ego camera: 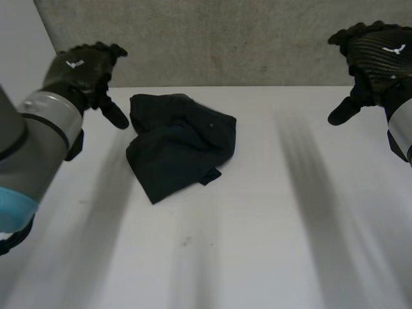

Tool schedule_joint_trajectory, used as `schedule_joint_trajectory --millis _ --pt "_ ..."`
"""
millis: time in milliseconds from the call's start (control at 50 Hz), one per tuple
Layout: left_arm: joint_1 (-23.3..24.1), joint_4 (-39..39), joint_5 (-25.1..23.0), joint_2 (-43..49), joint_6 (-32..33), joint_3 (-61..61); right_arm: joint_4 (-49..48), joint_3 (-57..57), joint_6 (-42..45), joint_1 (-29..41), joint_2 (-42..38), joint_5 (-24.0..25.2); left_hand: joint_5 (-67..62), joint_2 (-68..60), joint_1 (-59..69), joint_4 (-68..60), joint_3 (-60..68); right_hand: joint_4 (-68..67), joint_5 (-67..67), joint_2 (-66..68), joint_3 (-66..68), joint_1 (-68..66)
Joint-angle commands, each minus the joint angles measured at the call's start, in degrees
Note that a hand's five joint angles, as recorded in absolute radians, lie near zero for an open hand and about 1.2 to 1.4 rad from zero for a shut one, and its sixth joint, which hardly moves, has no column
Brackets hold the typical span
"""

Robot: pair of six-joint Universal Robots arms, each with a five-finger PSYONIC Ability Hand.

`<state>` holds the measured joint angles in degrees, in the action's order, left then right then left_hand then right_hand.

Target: Fold the shorts.

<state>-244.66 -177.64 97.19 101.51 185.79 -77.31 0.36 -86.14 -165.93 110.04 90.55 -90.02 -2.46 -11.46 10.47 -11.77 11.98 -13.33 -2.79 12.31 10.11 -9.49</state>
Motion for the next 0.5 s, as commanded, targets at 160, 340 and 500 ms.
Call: schedule_joint_trajectory --millis 160,340,500 --pt "0.3 -6.9 0.4 22.9 11.2 5.2 0.6 -1.0 7.6 -0.1 -3.8 10.1 -1.6 -2.6 3.6 -2.3 2.1 3.3 2.8 -2.3 -0.1 -0.5" --pt "2.3 -1.5 -0.2 32.3 11.3 11.4 0.6 -1.2 7.8 0.0 -7.1 10.1 -11.4 -12.4 13.4 -12.1 11.9 3.3 2.8 -2.3 -0.1 -0.5" --pt "4.2 0.8 -0.3 32.5 4.7 11.5 0.6 -1.3 7.7 0.0 -9.1 10.1 -12.2 -13.2 14.2 -12.9 12.7 3.3 2.8 -2.3 -0.1 -0.5"
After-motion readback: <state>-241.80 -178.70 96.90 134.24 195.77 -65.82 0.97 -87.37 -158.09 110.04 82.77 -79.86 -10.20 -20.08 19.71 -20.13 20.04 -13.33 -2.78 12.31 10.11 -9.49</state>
